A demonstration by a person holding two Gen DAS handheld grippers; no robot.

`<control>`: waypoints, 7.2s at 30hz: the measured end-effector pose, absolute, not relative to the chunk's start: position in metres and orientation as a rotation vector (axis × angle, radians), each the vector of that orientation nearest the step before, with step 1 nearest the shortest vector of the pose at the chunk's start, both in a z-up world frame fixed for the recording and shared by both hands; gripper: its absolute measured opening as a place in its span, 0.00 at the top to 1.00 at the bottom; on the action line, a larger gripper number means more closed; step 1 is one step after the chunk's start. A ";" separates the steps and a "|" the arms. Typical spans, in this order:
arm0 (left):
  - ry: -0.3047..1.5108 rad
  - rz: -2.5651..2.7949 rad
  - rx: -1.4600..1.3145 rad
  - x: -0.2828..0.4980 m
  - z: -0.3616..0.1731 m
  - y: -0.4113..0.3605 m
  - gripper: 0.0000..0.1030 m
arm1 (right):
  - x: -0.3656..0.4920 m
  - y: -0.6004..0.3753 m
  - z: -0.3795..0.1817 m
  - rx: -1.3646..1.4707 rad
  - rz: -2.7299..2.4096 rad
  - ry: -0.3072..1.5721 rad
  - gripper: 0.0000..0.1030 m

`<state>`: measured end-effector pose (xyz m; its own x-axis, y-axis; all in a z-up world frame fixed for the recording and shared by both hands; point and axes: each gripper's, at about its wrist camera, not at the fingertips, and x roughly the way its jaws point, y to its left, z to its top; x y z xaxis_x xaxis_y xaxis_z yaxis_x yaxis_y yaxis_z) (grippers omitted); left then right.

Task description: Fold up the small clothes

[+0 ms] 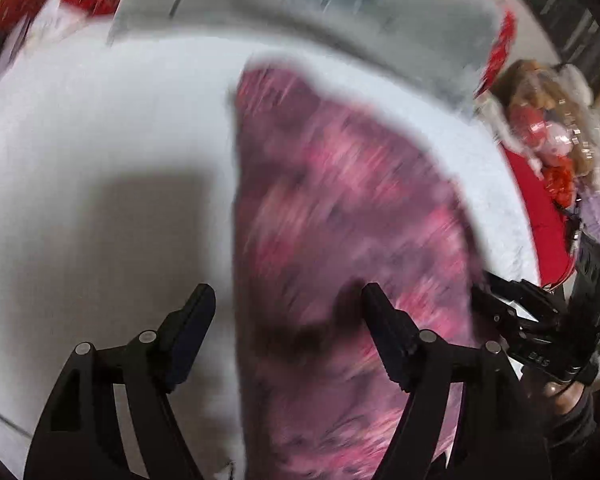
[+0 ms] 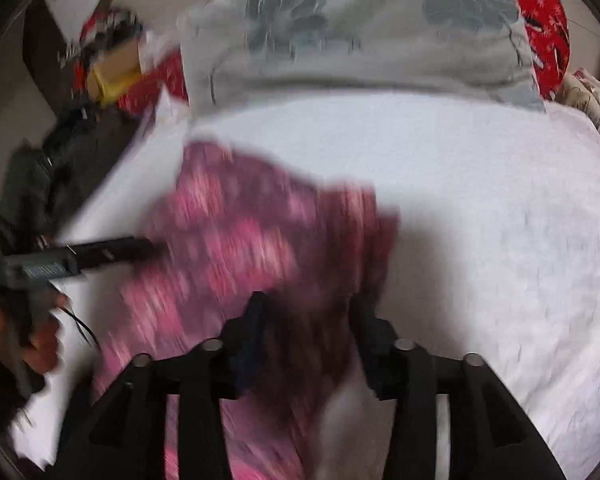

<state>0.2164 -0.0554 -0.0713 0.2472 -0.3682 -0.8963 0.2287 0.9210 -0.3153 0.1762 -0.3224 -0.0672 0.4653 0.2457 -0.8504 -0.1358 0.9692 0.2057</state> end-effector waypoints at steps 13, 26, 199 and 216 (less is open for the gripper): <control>1.234 -0.363 -0.126 0.206 -0.070 -0.059 0.17 | 0.149 -0.334 -0.079 0.271 0.140 0.911 0.34; 1.236 -0.386 -0.134 0.206 -0.075 -0.059 0.12 | 0.129 -0.331 -0.077 0.290 0.289 0.943 0.00; 0.871 -0.398 0.142 0.000 0.011 -0.073 0.04 | -0.051 -0.287 0.026 -0.034 -0.177 0.801 0.00; 0.889 -0.436 0.125 -0.005 0.011 -0.079 0.04 | -0.054 -0.290 0.024 -0.025 -0.184 0.803 0.00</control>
